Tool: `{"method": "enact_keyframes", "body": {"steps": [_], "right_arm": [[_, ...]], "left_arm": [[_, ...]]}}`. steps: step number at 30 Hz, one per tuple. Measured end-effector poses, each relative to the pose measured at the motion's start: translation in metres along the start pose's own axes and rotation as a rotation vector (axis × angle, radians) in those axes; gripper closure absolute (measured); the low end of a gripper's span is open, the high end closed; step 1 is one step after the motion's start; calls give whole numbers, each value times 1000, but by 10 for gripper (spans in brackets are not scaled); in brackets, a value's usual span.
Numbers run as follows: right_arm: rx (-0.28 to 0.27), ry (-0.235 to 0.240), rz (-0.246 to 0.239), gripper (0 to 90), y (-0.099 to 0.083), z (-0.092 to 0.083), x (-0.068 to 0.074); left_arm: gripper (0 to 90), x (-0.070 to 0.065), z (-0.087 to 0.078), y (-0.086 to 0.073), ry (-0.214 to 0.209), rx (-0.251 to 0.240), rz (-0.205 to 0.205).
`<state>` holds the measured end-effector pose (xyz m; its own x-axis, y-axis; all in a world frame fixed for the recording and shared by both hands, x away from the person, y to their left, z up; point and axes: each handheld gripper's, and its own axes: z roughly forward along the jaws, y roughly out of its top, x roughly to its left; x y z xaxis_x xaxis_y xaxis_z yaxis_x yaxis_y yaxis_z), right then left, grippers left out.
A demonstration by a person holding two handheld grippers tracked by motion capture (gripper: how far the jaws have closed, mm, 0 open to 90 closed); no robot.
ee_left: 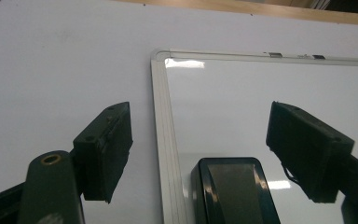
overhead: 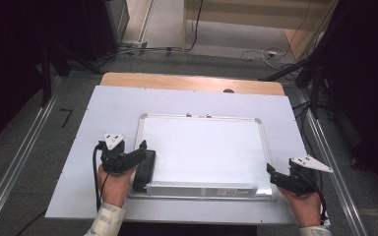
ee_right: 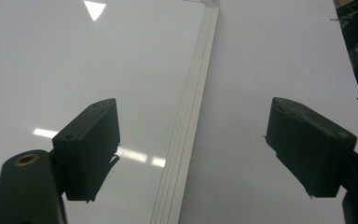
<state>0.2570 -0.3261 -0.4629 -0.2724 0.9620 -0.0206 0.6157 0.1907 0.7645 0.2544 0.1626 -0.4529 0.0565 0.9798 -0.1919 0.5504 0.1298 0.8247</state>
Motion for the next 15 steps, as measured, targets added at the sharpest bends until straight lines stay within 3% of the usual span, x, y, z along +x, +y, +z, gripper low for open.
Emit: {"method": "enact_keyframes", "body": {"steps": [7,10,15], "right_arm": [[1,-4,3,161,0,0,-1],[2,-7,2,161,0,0,0],[4,-10,3,160,0,0,0]], "left_arm": [[217,14,-6,1,13,12,37],[208,21,-10,-1,7,10,18],[209,29,-19,-3,6,-14,26]]}}
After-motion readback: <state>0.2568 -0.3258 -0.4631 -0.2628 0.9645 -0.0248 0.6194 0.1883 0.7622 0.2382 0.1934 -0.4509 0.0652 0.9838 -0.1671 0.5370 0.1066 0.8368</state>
